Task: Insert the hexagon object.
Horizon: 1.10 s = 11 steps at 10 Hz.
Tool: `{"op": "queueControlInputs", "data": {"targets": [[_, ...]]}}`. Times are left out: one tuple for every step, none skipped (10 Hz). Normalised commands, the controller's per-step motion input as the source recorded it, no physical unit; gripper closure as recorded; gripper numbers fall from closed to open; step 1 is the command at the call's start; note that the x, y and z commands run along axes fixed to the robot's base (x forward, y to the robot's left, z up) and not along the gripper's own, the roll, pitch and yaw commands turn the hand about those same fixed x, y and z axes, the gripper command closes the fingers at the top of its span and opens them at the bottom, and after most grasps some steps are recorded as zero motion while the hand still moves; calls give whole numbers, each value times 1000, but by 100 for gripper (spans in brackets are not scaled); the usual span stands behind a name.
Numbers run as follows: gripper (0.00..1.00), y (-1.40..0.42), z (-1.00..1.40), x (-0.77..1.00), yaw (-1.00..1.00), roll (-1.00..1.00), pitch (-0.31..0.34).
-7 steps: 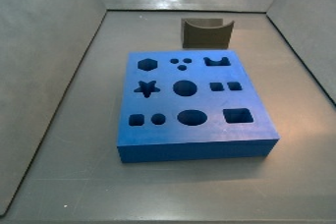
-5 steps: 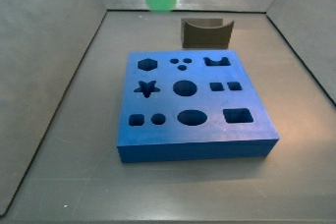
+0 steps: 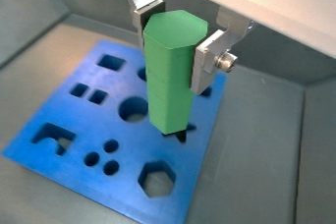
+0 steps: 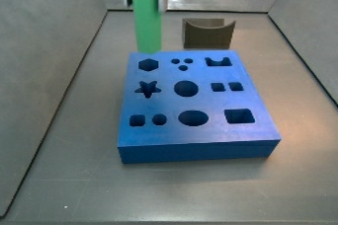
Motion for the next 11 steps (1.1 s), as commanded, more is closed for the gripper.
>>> {"op": "queueControlInputs", "data": {"targets": [[100,226,-566,-166,-529,-276,0],[100,346,-583,-163,-423,-283,0],[100,363,-540,-49,-400,-297,0],[100,463,-471,-34,-329,-269,0],[100,549,-231,0,-217,-303,0],[100,303,-74,37,-37,-220,0],[100,60,0,11,-11,-43,9],[100,74,-46,0,0,-1,0],[100,131,-291,0,0,0,0],[100,157,-337,0,-14,0,-19],[100,91,-277,0,0,-20,-33]]}}
